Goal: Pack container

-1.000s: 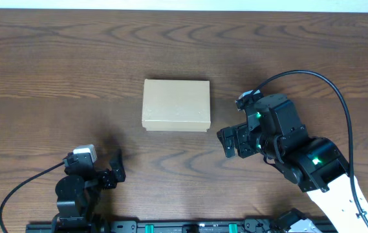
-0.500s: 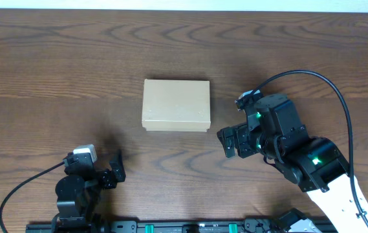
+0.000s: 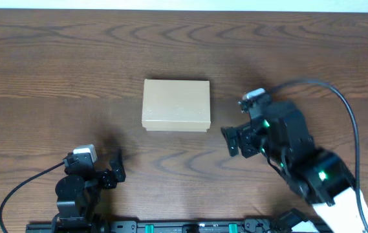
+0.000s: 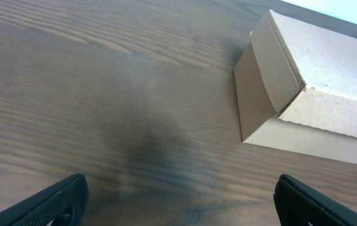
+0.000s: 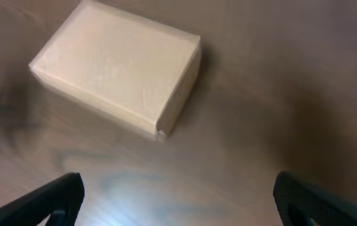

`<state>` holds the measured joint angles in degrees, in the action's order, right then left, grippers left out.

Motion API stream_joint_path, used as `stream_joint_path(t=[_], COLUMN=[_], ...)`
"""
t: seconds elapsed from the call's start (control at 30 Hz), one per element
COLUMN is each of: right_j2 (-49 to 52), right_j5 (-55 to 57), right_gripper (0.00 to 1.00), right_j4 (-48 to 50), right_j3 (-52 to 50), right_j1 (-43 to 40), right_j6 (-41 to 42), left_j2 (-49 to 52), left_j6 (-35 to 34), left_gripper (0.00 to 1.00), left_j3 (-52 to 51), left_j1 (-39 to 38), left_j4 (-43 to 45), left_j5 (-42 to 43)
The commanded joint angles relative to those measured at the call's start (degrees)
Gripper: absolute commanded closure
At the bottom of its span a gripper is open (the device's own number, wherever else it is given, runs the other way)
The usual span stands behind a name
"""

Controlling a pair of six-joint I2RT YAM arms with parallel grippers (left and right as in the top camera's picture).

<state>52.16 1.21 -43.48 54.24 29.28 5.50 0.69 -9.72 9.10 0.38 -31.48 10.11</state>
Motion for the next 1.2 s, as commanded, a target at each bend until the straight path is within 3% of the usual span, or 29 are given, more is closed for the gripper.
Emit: stream_joint_path(t=[0.0,0.23,0.5,1.17], right_j2=[-7.9,-31.0,-49.7,-51.8], right_j5=[2.4,2.6,1.9,2.0], right_gripper=[0.01,0.01,0.01,0.01], right_j4=[6.4,25.2,25.9,25.9], right_j3=[-9.9,-36.4,-48.9,-48.9], right_j1=[0.4,0.5,1.9,2.7], right_j6=[-8.5,-8.8,-8.7,-8.9], left_j2=[-0.4,-0.4,-0.4,-0.4], left_j6=[-0.6,-0.6,-0.6,-0.6], left_gripper=[0.05,0.05,0.05,0.05], left_j3=[-0.6,-0.6,-0.6,-0.6], left_j1=[0.4,0.4,0.4,0.4], left_j4=[0.1,0.1,0.1,0.1], left_j5=[-0.2,-0.2,-0.2,-0.2])
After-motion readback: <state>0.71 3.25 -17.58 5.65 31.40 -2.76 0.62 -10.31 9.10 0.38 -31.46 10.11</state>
